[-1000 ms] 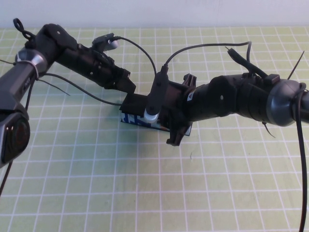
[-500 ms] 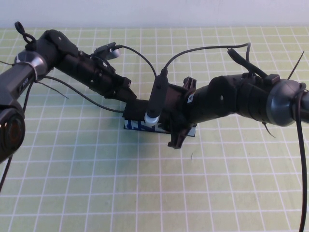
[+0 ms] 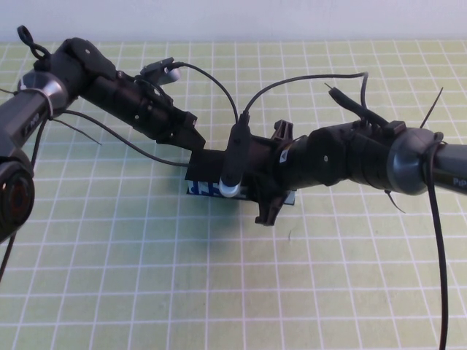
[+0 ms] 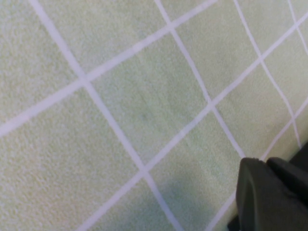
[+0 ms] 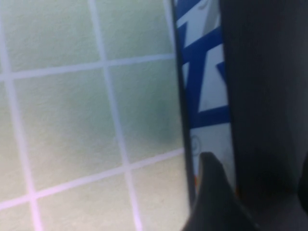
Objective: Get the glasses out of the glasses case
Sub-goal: Pick up the glasses from the glasses case
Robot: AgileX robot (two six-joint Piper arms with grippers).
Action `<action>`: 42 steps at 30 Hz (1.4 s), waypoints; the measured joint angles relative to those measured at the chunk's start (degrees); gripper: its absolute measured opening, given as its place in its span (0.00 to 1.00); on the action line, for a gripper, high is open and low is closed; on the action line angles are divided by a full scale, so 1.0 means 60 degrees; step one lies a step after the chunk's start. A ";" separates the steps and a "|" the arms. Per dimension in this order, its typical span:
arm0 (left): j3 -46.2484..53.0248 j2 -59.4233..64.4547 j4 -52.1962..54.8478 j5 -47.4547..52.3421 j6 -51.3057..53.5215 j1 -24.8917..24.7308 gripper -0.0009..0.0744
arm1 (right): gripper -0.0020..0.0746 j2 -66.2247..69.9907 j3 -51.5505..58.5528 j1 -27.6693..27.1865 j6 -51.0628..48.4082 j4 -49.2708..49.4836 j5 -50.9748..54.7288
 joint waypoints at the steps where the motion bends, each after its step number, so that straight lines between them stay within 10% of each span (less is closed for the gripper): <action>1: 0.0000 0.0000 0.0000 0.0000 0.0000 0.0000 0.01 | 0.46 0.0038 -0.0013 0.0000 0.0000 -0.0020 -0.0100; 42: 0.0000 -0.0201 -0.0069 -0.0145 0.0591 -0.0006 0.01 | 0.05 -0.0055 -0.0013 0.0000 -0.0069 -0.0575 -0.1775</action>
